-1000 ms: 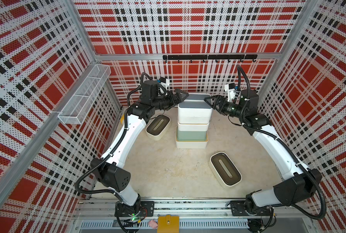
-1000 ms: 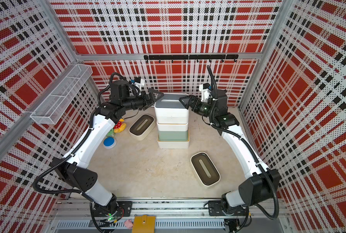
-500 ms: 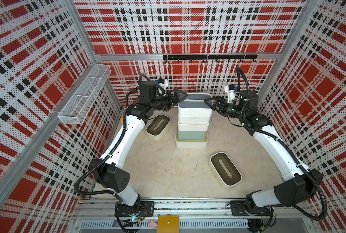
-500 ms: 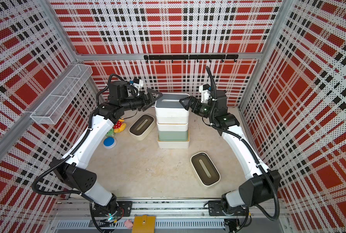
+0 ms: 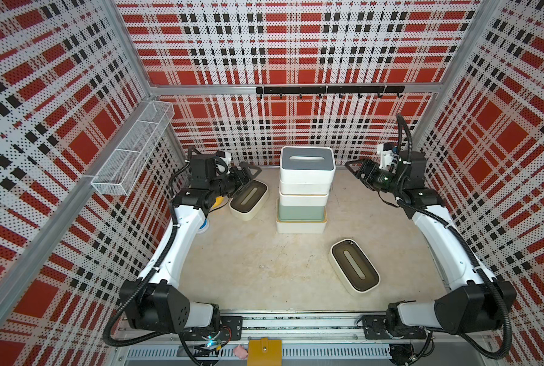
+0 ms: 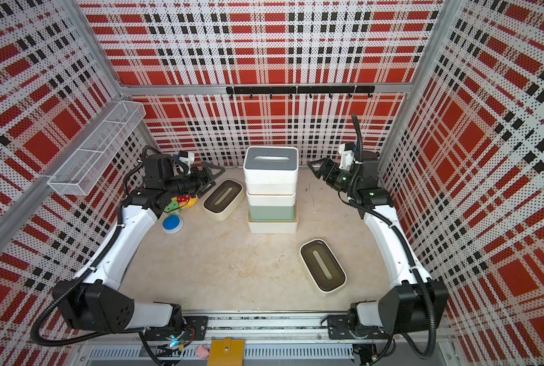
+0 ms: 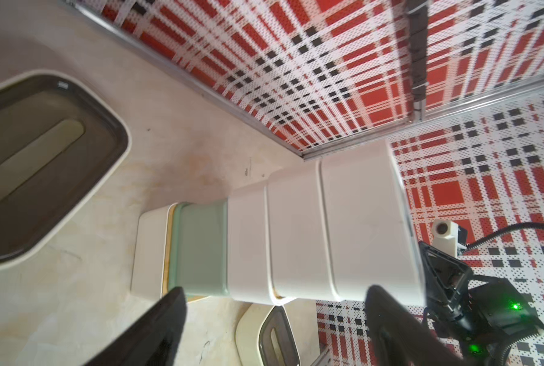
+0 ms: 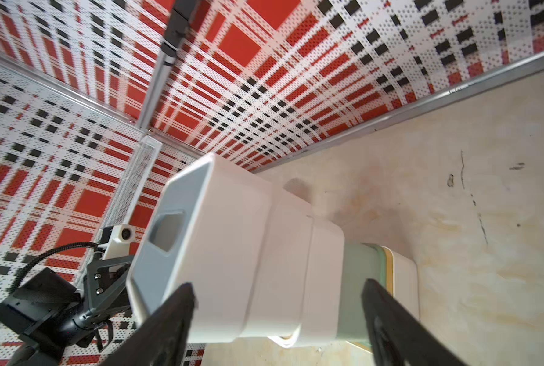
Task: Stack the tissue boxes
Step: Adjust the tissue box on the tissue box.
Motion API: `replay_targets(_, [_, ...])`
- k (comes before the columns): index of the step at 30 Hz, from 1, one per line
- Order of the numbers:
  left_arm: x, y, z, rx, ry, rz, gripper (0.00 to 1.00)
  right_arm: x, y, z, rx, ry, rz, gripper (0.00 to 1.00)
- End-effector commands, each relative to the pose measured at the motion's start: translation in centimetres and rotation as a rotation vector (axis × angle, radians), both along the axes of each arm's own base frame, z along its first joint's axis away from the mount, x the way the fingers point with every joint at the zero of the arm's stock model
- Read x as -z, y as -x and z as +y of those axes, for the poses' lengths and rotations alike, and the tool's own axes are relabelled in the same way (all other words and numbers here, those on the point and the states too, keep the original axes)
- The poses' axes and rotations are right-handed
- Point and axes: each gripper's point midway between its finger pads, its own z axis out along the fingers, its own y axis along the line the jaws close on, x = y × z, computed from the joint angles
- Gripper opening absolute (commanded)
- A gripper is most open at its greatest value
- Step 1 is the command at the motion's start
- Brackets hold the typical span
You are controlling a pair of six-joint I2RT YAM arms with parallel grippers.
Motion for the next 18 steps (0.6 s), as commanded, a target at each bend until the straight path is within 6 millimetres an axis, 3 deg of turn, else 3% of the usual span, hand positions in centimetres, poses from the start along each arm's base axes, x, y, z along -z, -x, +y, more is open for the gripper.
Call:
replay_targets(1, [2.0,-0.1,-1.2,0.039,-0.05,0.035,0.76,2.6,-0.7,0.6,-0.02,-0.001,0.057,0.62])
replay_targets(7, [3.5,-1.4,-4.6,0.105,-0.164,0.063,0.67,3.4,-1.6,3.0,-0.077,0.029,0.069,0.49])
replay_targets(12, [3.5,-2.6,-5.8,0.117,-0.171,0.061,0.67,3.5,-1.8,3.6,-0.083,0.025,0.072,0.48])
replay_targets(18, [3.7,-2.5,-6.4,0.126,-0.187,0.066,0.67,3.7,-1.7,4.4,-0.115,0.025,0.075,0.48])
